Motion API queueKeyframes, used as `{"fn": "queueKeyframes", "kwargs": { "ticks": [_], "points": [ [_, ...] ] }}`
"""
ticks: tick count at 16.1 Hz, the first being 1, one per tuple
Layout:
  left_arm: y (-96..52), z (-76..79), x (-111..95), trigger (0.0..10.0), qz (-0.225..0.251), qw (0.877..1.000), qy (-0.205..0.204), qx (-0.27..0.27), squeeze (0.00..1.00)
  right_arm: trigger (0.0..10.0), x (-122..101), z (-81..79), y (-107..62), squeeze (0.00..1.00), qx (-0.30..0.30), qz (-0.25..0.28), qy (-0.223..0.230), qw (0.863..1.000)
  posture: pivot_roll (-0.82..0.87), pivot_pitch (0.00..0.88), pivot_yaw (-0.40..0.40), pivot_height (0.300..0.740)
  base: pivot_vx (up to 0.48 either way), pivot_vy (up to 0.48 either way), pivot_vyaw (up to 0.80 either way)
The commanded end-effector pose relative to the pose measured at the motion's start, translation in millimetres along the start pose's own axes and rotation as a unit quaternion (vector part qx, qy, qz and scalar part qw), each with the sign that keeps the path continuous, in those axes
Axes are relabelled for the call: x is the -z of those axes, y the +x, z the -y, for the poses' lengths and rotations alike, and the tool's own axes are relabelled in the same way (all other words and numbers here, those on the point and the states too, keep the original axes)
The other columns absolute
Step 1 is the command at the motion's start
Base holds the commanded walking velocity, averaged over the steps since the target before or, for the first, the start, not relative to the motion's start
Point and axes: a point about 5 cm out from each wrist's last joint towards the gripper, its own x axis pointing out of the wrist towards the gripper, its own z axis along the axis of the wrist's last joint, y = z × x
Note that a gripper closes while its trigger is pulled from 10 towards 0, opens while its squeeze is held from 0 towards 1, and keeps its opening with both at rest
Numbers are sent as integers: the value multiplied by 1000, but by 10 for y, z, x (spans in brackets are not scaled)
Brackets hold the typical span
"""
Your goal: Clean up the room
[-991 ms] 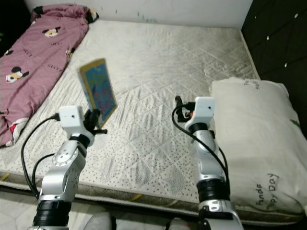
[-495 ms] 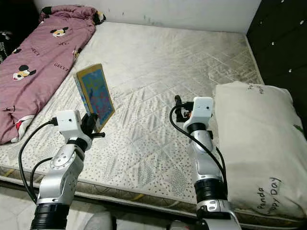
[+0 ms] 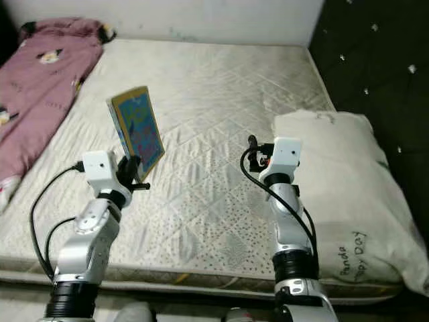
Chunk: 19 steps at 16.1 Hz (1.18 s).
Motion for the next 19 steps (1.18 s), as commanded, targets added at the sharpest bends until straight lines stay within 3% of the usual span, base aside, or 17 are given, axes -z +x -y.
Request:
{"fn": "queueKeyframes", "kwargs": {
  "ticks": [1,3,8,12,15,19],
  "points": [
    [4,-5,-70,10000,24,1000,-7,-4,0,10000,-39,-46,29,0,-6,6,-3,1000,-25,0,24,740,0,0,0],
    [5,-10,-54,10000,17,1000,-12,-6,0,10000,-24,-52,28,0,-6,0,4,1000,-25,0,24,740,0,0,0],
    [20,5,-71,10000,20,1000,-11,-1,0,10000,-39,-52,47,0,-7,2,-2,1000,-26,0,19,740,0,0,-749],
    [9,53,-91,10000,29,999,-1,18,0,10000,-40,-65,56,0,-10,2,-3,1000,-25,0,16,740,0,0,0],
    [13,34,-94,10000,29,999,-36,12,0,10000,-39,-60,64,0,-11,0,-4,1000,-26,0,13,740,0,0,-800],
    [18,41,-86,10000,27,999,-34,14,0,10000,-50,-67,78,0,-13,2,-6,1000,-25,0,8,740,0,0,-773]
  ]
}}
